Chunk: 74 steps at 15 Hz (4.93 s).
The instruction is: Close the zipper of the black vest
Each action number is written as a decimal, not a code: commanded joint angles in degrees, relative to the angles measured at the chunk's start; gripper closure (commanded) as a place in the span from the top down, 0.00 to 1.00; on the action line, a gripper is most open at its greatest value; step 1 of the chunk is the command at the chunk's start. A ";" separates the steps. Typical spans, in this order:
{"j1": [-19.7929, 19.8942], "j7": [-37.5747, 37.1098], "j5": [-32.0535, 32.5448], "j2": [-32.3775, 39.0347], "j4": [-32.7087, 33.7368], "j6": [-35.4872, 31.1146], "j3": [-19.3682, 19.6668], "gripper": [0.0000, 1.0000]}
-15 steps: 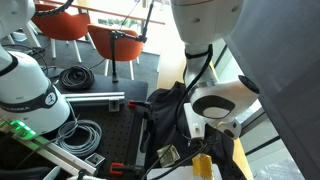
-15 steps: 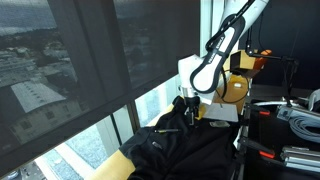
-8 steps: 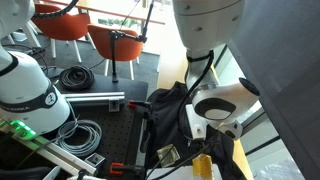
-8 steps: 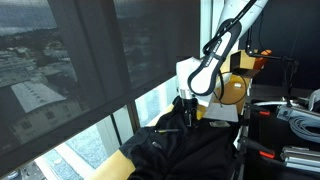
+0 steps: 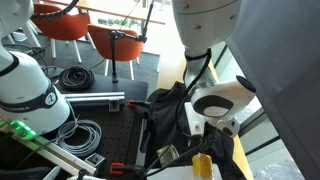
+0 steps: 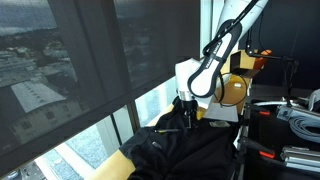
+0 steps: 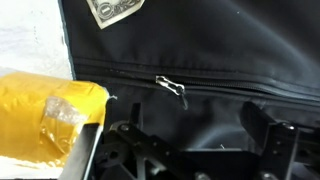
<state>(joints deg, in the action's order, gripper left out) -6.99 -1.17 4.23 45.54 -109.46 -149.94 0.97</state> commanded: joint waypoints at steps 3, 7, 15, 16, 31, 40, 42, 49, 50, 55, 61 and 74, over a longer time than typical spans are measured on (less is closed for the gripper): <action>-0.85 -2.07 1.33 -0.39 -1.48 -1.28 1.63 1.00; -0.98 -2.37 1.40 -0.32 -1.30 -1.22 2.05 0.65; -1.16 -3.12 1.33 -0.09 -0.98 -0.87 2.22 0.05; -1.15 -3.17 1.31 -0.07 -0.95 -0.82 2.20 0.01; -5.57 -5.43 4.88 -0.59 -1.05 -0.09 3.29 0.02; -10.28 -8.27 7.65 0.31 -1.25 -0.21 3.73 0.02; -11.07 -8.70 8.18 0.42 -1.27 -0.07 3.77 0.02; -13.03 -9.63 9.70 0.74 -0.39 0.34 3.83 0.02; -13.25 -9.66 9.80 0.74 -0.25 0.40 3.80 0.02; -13.80 -9.49 9.81 0.73 0.98 0.84 3.42 0.02; -14.34 -9.21 9.47 1.19 2.59 1.13 2.50 0.02; -15.90 -8.62 9.37 4.87 6.85 2.03 1.63 0.02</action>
<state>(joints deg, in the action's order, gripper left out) -22.50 -9.03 13.06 48.70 -105.76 -149.63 3.59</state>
